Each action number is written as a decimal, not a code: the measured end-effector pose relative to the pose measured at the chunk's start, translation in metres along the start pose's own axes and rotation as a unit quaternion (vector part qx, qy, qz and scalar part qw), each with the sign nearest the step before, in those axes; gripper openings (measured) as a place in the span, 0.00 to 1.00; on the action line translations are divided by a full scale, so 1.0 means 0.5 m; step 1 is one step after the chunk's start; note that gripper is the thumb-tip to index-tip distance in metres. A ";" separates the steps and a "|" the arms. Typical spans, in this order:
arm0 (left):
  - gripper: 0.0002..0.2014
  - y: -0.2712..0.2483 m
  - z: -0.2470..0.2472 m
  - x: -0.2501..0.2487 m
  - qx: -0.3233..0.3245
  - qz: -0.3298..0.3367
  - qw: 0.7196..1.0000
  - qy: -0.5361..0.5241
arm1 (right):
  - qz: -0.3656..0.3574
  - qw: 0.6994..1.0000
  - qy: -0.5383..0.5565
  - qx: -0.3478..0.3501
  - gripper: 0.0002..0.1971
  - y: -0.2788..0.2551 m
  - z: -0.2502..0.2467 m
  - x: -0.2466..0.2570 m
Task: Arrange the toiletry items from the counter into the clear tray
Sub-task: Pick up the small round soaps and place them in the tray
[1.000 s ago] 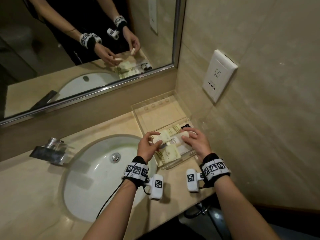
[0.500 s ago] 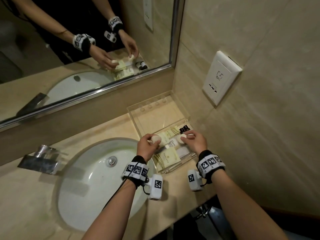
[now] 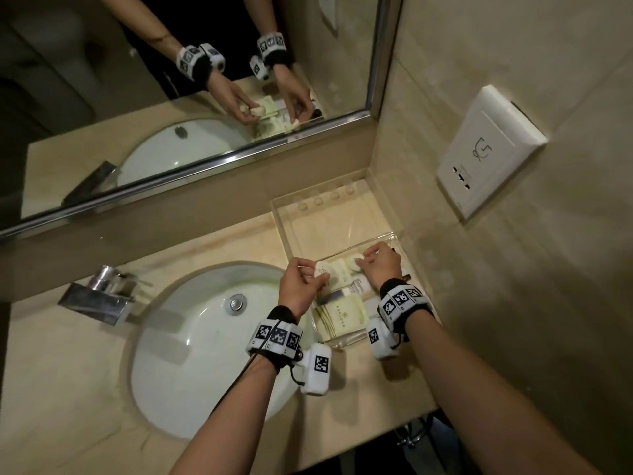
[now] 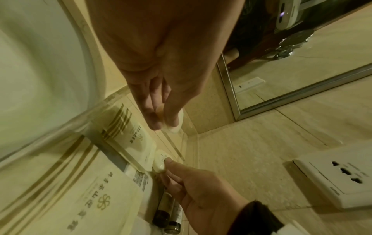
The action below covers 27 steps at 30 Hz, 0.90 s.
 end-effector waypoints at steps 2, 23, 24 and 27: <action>0.14 0.006 0.008 0.006 0.004 -0.008 1.000 -0.011 | -0.013 1.000 -0.027 0.003 0.10 0.004 0.001 0.003; 0.16 0.017 0.182 -0.054 0.136 0.192 0.896 0.377 | -0.063 0.998 0.001 -0.010 0.07 0.003 -0.100 -0.003; 0.18 0.017 0.190 -0.046 0.147 0.197 0.873 0.422 | -0.071 0.997 -0.018 -0.020 0.07 0.002 -0.102 0.003; 0.23 0.015 0.201 -0.019 0.164 0.199 0.827 0.500 | -0.076 0.996 -0.041 -0.017 0.08 0.010 -0.090 0.007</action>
Point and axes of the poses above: each hand's wrist, its own y-axis towards the middle knuckle, its own z-axis out of the palm, x = y × z, the point moved 9 cm from there along y, towards the middle knuckle, and after that the axes turned 11 degrees about -y, right-handed, at the moved point
